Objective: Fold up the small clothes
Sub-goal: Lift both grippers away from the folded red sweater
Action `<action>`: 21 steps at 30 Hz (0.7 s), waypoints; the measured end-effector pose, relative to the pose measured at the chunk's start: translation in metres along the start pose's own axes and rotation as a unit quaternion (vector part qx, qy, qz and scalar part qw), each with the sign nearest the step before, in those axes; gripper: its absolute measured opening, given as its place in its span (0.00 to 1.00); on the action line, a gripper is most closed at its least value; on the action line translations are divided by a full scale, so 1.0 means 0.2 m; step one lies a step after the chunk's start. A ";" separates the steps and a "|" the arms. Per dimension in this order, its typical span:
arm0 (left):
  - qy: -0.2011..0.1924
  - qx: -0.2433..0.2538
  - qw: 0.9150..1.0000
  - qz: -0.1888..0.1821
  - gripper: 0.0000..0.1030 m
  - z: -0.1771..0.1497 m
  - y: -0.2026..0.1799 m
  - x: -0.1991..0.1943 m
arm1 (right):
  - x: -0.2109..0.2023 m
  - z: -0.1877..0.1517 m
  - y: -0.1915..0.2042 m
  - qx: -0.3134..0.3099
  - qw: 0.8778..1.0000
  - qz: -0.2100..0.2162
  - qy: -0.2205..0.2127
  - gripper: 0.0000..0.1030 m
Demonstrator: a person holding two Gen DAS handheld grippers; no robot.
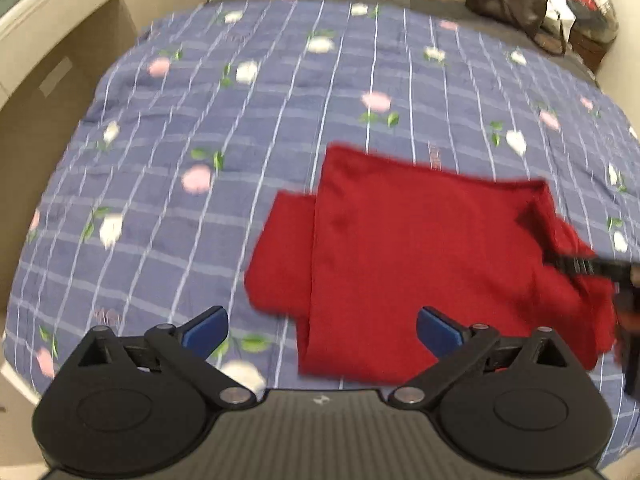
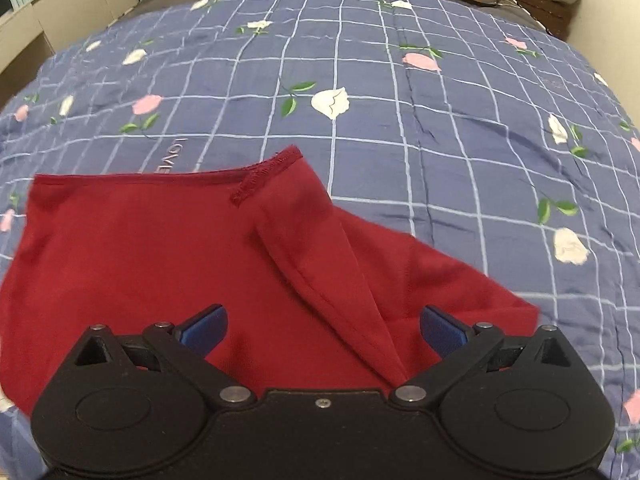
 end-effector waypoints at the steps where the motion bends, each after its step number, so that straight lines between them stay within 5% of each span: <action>1: 0.010 -0.001 1.000 -0.001 0.99 -0.03 0.00 0.01 | 0.03 0.01 0.00 -0.004 1.000 -0.010 -0.003 0.99; 5: 0.035 -0.002 0.999 -0.010 0.99 -0.10 -0.03 0.02 | 0.12 0.12 -0.20 0.003 0.995 -0.092 -0.031 0.99; 10: 0.012 0.004 1.000 -0.004 0.99 -0.06 -0.01 -0.03 | -0.02 0.28 -0.60 0.073 0.974 -0.203 -0.072 0.99; 14: -0.018 -0.013 1.000 -0.003 0.99 0.02 0.04 -0.13 | -0.24 0.34 -0.70 0.089 0.970 -0.206 -0.095 0.99; 21: -0.071 -0.032 0.997 -0.017 0.99 0.06 0.08 -0.43 | -0.77 0.34 -0.41 0.091 0.978 -0.125 -0.140 0.99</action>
Point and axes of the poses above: each gripper's, at about its wrist camera, not at the fingertips, and x roughly the way its jaws point, y to its left, z to its top, the point moved 10 cm from there along x, roughly the way its jaws point, and after that the axes turned 13 degrees about -y, right-handed, at the moved point
